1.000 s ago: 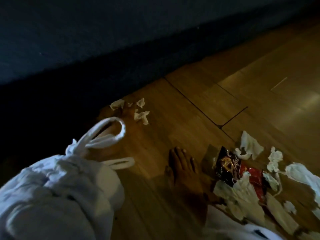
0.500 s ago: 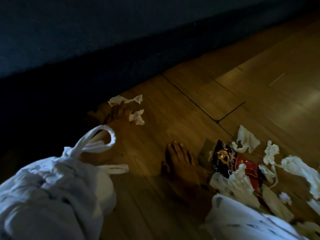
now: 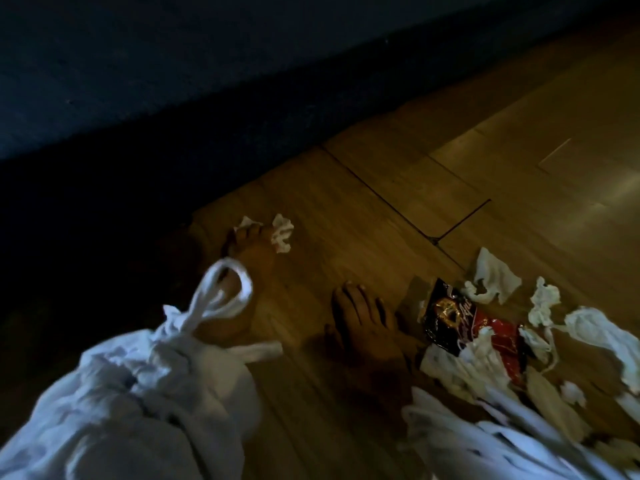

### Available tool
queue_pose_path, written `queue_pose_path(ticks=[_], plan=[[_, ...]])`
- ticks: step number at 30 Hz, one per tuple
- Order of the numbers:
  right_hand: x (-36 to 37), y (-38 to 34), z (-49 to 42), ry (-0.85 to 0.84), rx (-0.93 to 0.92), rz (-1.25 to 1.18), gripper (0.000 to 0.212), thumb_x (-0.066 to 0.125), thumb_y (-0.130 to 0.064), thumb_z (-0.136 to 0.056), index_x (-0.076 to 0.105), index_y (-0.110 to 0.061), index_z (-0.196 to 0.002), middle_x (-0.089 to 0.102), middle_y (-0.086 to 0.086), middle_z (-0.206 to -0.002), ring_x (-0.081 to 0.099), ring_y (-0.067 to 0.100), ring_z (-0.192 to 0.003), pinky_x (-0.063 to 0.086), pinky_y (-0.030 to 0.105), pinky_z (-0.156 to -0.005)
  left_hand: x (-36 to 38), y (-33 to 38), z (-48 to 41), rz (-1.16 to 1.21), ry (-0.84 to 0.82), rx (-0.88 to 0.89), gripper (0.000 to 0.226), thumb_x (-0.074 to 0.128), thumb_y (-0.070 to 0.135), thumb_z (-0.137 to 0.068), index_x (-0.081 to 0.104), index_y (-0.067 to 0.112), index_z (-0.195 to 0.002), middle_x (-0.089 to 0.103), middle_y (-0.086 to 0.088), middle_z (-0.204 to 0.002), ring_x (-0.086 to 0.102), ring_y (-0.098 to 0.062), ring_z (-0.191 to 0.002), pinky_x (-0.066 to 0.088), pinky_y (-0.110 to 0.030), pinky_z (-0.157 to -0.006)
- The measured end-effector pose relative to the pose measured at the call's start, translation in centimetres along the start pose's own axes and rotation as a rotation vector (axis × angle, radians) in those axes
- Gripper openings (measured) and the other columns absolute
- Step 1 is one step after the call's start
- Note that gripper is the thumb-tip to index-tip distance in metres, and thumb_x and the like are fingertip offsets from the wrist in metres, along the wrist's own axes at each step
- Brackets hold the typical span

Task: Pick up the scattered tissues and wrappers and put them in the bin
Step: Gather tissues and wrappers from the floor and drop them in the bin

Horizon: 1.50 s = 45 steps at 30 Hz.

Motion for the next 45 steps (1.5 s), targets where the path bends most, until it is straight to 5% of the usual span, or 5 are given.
queue_pose_path(ticks=[6, 12, 16, 19, 45], plan=[[-1.5, 0.5, -0.1, -0.152, 0.071, -0.325, 0.055, 0.043, -0.030, -0.094, 0.024, -0.020, -0.145, 0.015, 0.001, -0.155, 0.013, 0.023, -0.143, 0.014, 0.037, -0.116, 2.0, 2.7, 8.6, 0.193, -0.052, 0.102, 0.046, 0.039, 0.012, -0.095, 0.029, 0.004, -0.139, 0.036, -0.018, -0.142, 0.036, -0.031, -0.131, 0.029, -0.036, -0.107], [-9.8, 3.3, 2.8, 0.457, 0.210, -0.131, 0.046, 0.065, -0.031, -0.081, 0.051, -0.018, -0.123, 0.046, 0.006, -0.131, 0.045, 0.025, -0.117, 0.041, 0.025, -0.081, 0.8, 3.9, 13.3, 0.404, -0.186, 0.086, 0.036, 0.038, 0.015, -0.097, 0.040, -0.001, -0.130, 0.048, -0.024, -0.130, 0.048, -0.037, -0.118, 0.039, -0.039, -0.096], [-7.2, 7.0, 4.9, 0.132, 0.523, -0.048, 0.104, 0.077, -0.046, -0.066, 0.016, -0.016, -0.144, 0.029, 0.014, -0.147, 0.031, 0.034, -0.133, 0.036, 0.044, -0.104, -1.3, 4.9, 16.0, 0.487, -0.225, 0.129, 0.033, 0.037, 0.019, -0.098, 0.045, 0.003, -0.125, 0.055, -0.018, -0.123, 0.054, -0.029, -0.107, 0.042, -0.034, -0.086], [-6.4, 7.5, 5.8, 0.182, 0.519, -0.203, 0.072, 0.070, -0.025, -0.078, 0.033, -0.009, -0.137, 0.048, 0.017, -0.134, 0.049, 0.035, -0.118, 0.045, 0.041, -0.093, -2.9, 4.6, 17.9, 0.585, -0.257, 0.173, 0.026, 0.037, 0.022, -0.098, 0.045, 0.009, -0.120, 0.058, -0.011, -0.114, 0.052, -0.013, -0.082, 0.041, -0.021, -0.060], [-21.1, -48.9, 8.0, 0.637, -0.684, -0.777, 0.018, 0.059, -0.005, -0.087, 0.068, -0.013, -0.099, 0.065, -0.008, -0.097, 0.062, 0.004, -0.090, 0.043, 0.003, -0.079, -34.3, -36.8, 39.9, 0.713, 0.395, -0.128, 0.023, 0.055, 0.034, -0.079, 0.051, 0.014, -0.070, 0.046, -0.002, -0.059, 0.043, -0.018, -0.054, 0.030, -0.027, -0.051]])
Point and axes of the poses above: each hand's wrist, its own z-axis away from the middle knuckle, its own x-axis out of the palm, y = z × x, the point moved 6 cm from there along -z, towards the middle knuckle
